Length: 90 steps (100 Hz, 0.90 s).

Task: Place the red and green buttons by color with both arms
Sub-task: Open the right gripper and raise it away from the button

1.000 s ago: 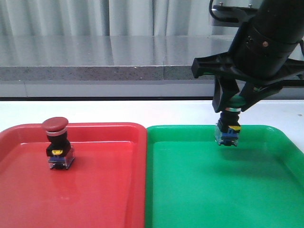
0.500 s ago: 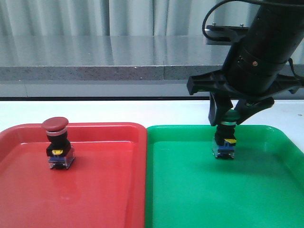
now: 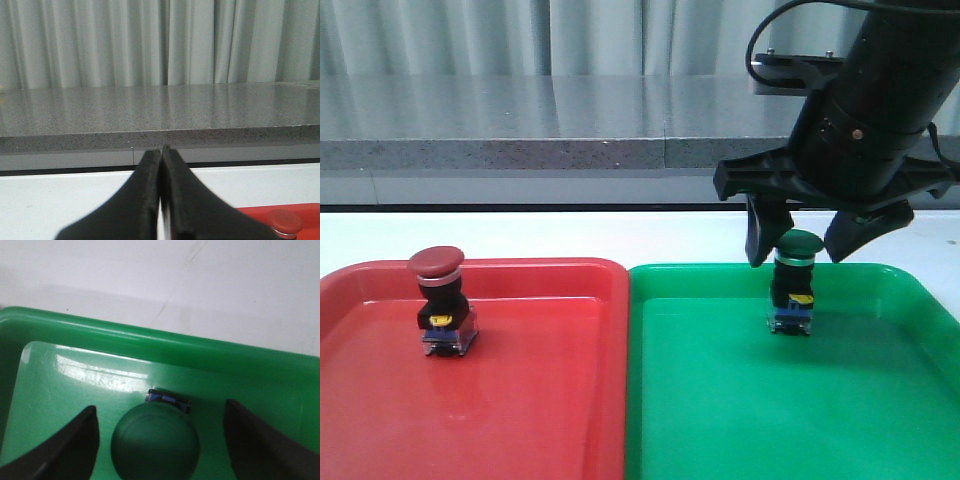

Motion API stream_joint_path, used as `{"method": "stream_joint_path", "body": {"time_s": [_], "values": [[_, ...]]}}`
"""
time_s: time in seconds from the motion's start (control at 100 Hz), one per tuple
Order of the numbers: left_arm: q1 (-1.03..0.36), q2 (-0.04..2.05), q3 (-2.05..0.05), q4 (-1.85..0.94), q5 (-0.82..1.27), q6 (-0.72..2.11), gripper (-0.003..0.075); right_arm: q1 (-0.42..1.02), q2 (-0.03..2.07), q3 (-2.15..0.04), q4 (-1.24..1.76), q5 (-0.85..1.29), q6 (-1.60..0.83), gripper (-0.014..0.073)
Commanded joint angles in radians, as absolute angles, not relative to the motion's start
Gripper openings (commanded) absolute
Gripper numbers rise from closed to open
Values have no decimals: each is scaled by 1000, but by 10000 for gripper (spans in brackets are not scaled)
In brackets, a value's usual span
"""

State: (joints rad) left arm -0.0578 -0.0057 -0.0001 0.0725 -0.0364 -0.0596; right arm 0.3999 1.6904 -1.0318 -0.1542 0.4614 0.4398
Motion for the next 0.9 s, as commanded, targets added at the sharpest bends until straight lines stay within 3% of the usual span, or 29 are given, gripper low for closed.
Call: {"method": "stream_joint_path", "body": {"time_s": [0.0,0.26,0.89], "values": [[-58,-35,42,64,-116,-64,-20,400,1648,-1054,-158,435,442,594],[-58,-35,42,64,-116,-64,-20,400,1573,-1054,-169,425,442,594],[-58,-35,42,64,-116,-64,-19,395,1096,-971,-393,468,442,593]]}}
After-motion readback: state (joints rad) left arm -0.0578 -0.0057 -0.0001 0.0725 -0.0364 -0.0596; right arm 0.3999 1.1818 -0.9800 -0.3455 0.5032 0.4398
